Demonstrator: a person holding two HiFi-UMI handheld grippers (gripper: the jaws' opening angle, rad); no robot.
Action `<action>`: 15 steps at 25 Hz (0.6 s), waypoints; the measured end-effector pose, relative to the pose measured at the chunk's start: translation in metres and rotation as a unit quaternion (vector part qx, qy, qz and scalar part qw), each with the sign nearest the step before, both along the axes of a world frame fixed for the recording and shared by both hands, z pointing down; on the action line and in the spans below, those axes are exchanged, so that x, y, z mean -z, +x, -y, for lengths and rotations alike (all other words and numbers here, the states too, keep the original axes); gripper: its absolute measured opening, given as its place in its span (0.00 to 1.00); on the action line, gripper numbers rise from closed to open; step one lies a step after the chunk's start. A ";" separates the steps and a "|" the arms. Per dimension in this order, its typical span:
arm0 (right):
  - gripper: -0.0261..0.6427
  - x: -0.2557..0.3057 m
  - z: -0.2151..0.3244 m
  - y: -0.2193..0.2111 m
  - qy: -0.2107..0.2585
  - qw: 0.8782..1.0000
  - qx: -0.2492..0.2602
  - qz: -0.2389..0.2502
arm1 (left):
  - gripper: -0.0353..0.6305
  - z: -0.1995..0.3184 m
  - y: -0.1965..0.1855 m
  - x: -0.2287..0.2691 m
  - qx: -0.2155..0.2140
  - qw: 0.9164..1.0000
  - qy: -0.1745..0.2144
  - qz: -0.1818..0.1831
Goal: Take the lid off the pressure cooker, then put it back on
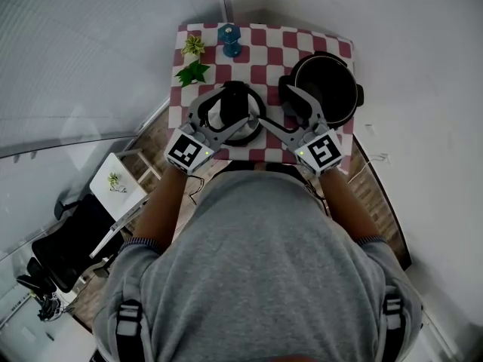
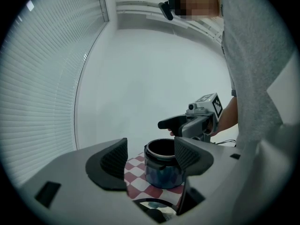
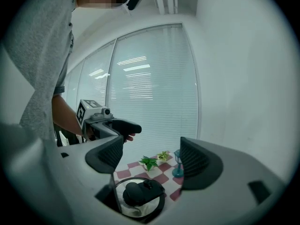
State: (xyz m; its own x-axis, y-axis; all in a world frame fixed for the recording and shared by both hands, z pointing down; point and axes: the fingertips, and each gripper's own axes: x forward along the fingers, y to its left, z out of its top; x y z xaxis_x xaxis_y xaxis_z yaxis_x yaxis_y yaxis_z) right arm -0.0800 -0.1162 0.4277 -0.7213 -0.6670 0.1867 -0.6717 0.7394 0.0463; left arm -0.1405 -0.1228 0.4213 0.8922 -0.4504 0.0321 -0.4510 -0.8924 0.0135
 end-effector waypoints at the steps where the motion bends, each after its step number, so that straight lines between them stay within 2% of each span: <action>1: 0.63 -0.006 -0.001 -0.001 -0.011 1.000 0.006 -0.008 | 0.55 0.000 -0.001 -0.001 -0.002 1.000 0.001 0.002; 4: 0.66 -0.022 -0.001 -0.011 -0.041 0.998 0.028 -0.028 | 0.55 0.002 -0.005 -0.012 -0.011 1.000 -0.005 0.024; 7: 0.68 -0.041 0.003 -0.026 -0.082 0.994 0.056 -0.050 | 0.55 0.003 -0.009 -0.038 -0.027 0.996 -0.017 0.082; 11: 0.71 -0.071 0.010 -0.044 -0.135 0.984 0.094 -0.074 | 0.55 0.001 -0.014 -0.080 -0.060 0.981 -0.035 0.184; 15: 0.71 -0.106 0.011 -0.062 -0.170 0.968 0.126 -0.134 | 0.55 0.002 -0.024 -0.116 -0.079 0.967 -0.052 0.237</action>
